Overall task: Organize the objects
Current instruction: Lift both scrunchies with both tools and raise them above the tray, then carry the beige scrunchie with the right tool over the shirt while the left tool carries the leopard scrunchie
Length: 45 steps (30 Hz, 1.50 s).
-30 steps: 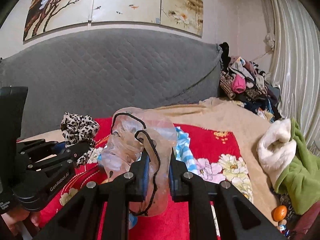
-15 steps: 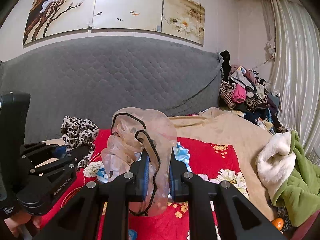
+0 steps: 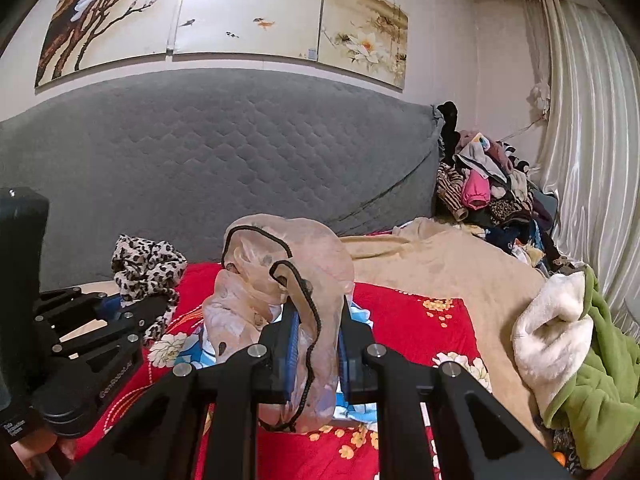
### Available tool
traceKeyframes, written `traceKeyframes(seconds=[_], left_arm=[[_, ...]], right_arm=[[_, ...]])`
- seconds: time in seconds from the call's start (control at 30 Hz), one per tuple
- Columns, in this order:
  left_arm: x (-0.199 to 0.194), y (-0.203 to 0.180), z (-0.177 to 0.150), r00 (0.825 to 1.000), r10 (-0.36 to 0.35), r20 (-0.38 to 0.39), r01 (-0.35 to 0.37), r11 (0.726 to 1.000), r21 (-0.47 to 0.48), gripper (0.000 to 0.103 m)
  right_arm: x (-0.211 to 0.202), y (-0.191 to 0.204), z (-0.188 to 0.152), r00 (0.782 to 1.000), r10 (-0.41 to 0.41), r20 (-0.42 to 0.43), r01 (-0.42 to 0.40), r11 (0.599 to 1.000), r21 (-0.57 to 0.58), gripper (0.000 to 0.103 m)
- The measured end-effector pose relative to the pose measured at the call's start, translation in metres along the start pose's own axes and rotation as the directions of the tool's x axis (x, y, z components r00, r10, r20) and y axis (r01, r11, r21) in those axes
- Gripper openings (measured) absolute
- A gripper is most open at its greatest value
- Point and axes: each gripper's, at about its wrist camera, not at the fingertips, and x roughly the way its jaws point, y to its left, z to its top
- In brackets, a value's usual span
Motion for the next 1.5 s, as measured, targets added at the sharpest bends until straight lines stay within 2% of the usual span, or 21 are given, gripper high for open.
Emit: traceKeyframes(seconds=[0.53,0.83,1.1,1.5], left_arm=[[0.08,-0.002,0.006,0.998,0.031,-0.045,-0.031,0.999,0.009,0.013],[0.115,-0.003,0.003,0.997,0.051,-0.06,-0.05,0.999,0.013,0.013],[0.145,-0.009,-0.005,0.996,0.038,-0.084,-0.038,0.999,-0.001,0.013],[0.189,-0.014,-0.015,0.991,0.057,-0.12,-0.058,0.998,0.0,0.013]], right_arm=[[0.075,-0.007,-0.007,0.998,-0.001,-0.058,0.001,1.0,0.002,0.017],[0.102,-0.015,-0.012,0.998,-0.014,-0.053,0.015,1.0,0.008,0.017],[0.129,-0.021,-0.028,0.996,-0.017,-0.083,0.018,1.0,0.011,0.017],[0.167,-0.03,-0.052,0.992,-0.023,-0.125,0.029,0.999,0.043,0.017]])
